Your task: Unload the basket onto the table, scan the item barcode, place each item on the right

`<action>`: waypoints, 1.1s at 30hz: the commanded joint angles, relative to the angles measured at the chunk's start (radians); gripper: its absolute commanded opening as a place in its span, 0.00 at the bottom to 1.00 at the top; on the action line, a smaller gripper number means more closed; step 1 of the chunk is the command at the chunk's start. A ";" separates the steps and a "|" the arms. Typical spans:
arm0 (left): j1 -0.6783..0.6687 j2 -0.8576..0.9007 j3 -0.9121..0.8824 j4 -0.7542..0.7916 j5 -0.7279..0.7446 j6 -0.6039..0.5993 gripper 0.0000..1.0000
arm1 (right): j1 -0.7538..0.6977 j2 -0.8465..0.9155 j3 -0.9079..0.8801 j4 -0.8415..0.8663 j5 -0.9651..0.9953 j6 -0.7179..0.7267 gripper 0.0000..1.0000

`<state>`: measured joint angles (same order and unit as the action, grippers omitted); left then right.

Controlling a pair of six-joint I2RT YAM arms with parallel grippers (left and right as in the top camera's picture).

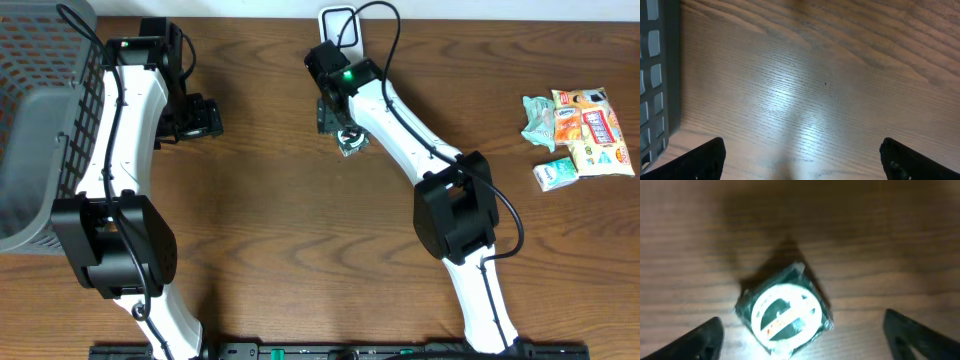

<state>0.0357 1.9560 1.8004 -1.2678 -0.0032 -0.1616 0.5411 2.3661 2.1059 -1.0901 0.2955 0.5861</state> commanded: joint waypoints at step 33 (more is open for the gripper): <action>0.002 0.006 -0.011 -0.004 -0.009 -0.013 0.98 | -0.087 0.041 -0.231 0.238 -0.330 -0.647 0.66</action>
<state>0.0357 1.9560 1.8004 -1.2682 -0.0032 -0.1616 0.4442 2.3775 1.9144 -0.8394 -0.0868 -0.1150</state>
